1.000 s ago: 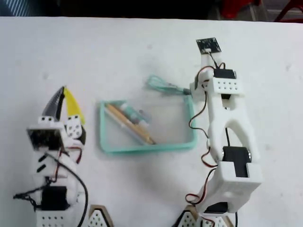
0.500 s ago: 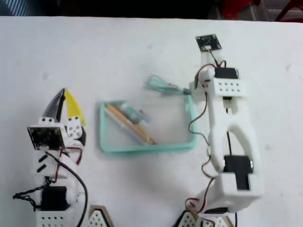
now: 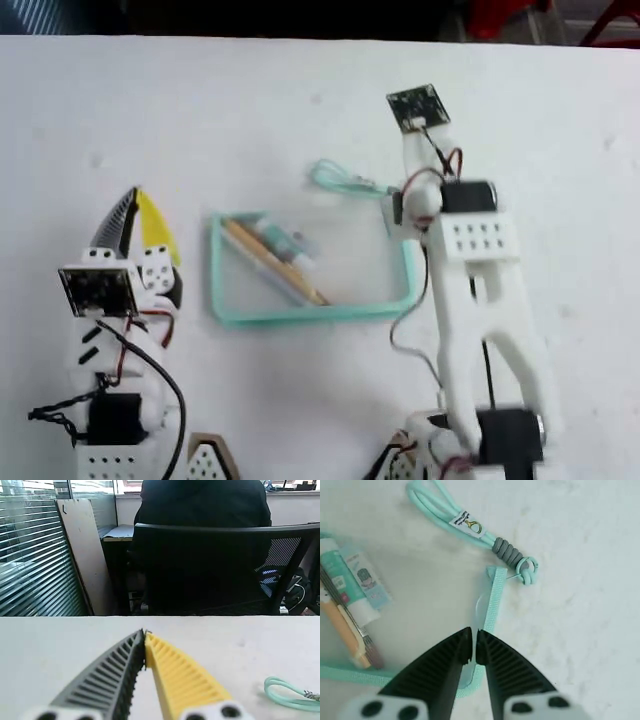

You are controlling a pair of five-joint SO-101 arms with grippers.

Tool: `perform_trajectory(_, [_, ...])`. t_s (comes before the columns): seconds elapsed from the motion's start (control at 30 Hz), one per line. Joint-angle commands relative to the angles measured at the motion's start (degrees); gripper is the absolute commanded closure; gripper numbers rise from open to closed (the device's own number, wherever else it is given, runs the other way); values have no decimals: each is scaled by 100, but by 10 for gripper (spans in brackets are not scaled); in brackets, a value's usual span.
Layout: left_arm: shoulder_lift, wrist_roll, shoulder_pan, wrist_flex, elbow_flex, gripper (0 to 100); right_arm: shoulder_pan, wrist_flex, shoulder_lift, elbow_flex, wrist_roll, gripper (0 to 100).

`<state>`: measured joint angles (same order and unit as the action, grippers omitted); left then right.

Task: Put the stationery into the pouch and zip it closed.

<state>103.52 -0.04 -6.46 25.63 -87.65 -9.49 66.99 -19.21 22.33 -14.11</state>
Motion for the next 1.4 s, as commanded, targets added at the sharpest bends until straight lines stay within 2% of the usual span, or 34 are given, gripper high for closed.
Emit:
perform_trajectory(0.0, [66,-62,66,26,246,976,-92,-532,-1174,721,44,981])
perform_trajectory(0.37, [57,-62,75,35,246,976,-884,-3116,-4505,4211,0,981])
perform_trajectory(0.8, [57,-62,75,53,246,976,-875,-3345,-8488,6382,26,981])
perform_trajectory(1.2, [57,-88,75,26,158,976,-866,-3644,-8224,6558,0,981])
perform_trajectory(1.37, [57,-642,215,26,132,976,-866,-3653,-8224,6637,0,981])
